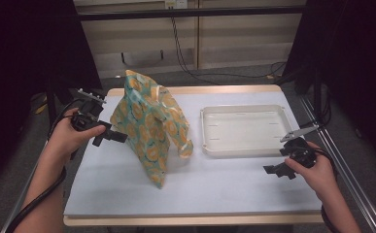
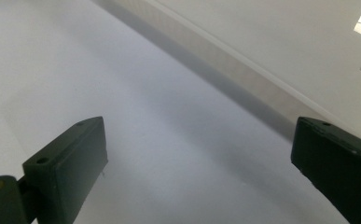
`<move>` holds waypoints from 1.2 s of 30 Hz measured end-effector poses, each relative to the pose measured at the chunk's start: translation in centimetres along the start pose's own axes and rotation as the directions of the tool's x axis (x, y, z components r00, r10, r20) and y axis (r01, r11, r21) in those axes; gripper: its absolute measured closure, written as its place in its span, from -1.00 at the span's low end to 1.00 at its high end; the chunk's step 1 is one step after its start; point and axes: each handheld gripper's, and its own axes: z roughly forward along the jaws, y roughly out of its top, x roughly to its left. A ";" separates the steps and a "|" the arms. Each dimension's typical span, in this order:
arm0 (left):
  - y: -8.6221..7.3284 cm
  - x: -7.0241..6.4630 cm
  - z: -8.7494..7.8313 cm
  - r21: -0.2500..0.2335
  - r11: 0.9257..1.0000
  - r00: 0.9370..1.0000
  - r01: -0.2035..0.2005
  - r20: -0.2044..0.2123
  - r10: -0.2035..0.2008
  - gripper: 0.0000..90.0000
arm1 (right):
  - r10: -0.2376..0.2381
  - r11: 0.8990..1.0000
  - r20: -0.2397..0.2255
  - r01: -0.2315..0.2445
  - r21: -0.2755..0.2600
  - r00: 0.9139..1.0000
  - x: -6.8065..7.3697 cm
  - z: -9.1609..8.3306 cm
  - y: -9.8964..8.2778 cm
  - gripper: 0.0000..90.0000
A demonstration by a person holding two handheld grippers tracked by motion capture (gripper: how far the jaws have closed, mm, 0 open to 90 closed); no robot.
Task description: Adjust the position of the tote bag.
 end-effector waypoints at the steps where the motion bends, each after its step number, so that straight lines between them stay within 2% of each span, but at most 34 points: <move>1: 0.2 -0.2 0.0 -0.015 1.000 1.000 0.015 -0.001 -0.015 -0.95 | 0.002 1.000 0.000 -0.002 0.000 1.000 0.0 0.0 0.0 -0.92; 2: 0.4 -0.1 -0.2 0.006 1.000 1.000 -0.007 0.004 0.007 -0.95 | 0.002 1.000 -0.001 -0.002 0.000 1.000 0.0 0.0 0.0 -0.92; 3: 0.4 -0.1 -0.2 0.006 1.000 1.000 -0.007 0.004 0.007 -0.95 | 0.002 1.000 -0.001 -0.002 0.000 1.000 0.0 0.0 0.0 -0.92; 7: 1.5 -0.5 -0.5 0.009 1.000 1.000 0.008 0.007 -0.008 -0.95 | -0.002 1.000 -0.003 0.002 0.003 1.000 0.0 0.1 0.0 -0.92; 11: 2.4 -0.8 -0.8 0.018 1.000 1.000 -0.002 0.002 0.002 -0.95 | 0.003 1.000 -0.004 -0.003 0.004 1.000 0.2 0.2 0.0 -0.92; 13: 2.9 -1.1 -0.9 0.016 1.000 1.000 0.012 0.002 -0.012 -0.95 | 0.000 1.000 -0.008 0.000 0.006 1.000 0.2 0.2 0.1 -0.92; 14: 3.1 -1.0 -1.0 0.021 1.000 1.000 -0.001 0.003 0.001 -0.95 | -0.002 1.000 -0.007 0.002 0.005 1.000 0.2 0.2 0.1 -0.92; 18: 3.9 -1.4 -1.4 0.017 1.000 1.000 0.015 -0.003 -0.015 -0.94 | -0.009 1.000 -0.007 0.009 0.008 1.000 0.2 0.3 0.1 -0.92; 20: 4.3 -1.4 -1.6 0.022 1.000 1.000 0.009 -0.009 -0.008 -0.94 | -0.012 1.000 -0.005 0.012 0.007 1.000 0.2 0.3 0.1 -0.92; 22: 4.7 -1.6 -1.8 0.020 1.000 1.000 0.016 -0.010 -0.016 -0.94 | -0.013 1.000 -0.005 0.013 0.007 1.000 0.3 0.3 0.1 -0.92; 23: 4.8 -1.5 -2.0 0.027 1.000 1.000 0.007 -0.011 -0.007 -0.94 | -0.015 1.000 -0.006 0.015 0.007 1.000 0.3 0.3 0.1 -0.92; 25: 5.2 -1.6 -2.2 0.017 1.000 1.000 0.009 -0.014 -0.008 -0.94 | -0.011 1.000 -0.008 0.011 0.009 1.000 0.4 0.3 0.1 -0.92; 32: 6.3 -1.9 -2.5 0.026 1.000 1.000 0.007 -0.020 -0.007 -0.93 | -0.007 1.000 -0.006 0.007 0.003 1.000 0.4 0.1 0.1 -0.92; 36: 6.9 -2.2 -2.4 0.022 1.000 0.999 0.023 -0.028 -0.022 -0.94 | -0.009 1.000 -0.006 0.009 0.007 1.000 0.4 0.2 0.1 -0.92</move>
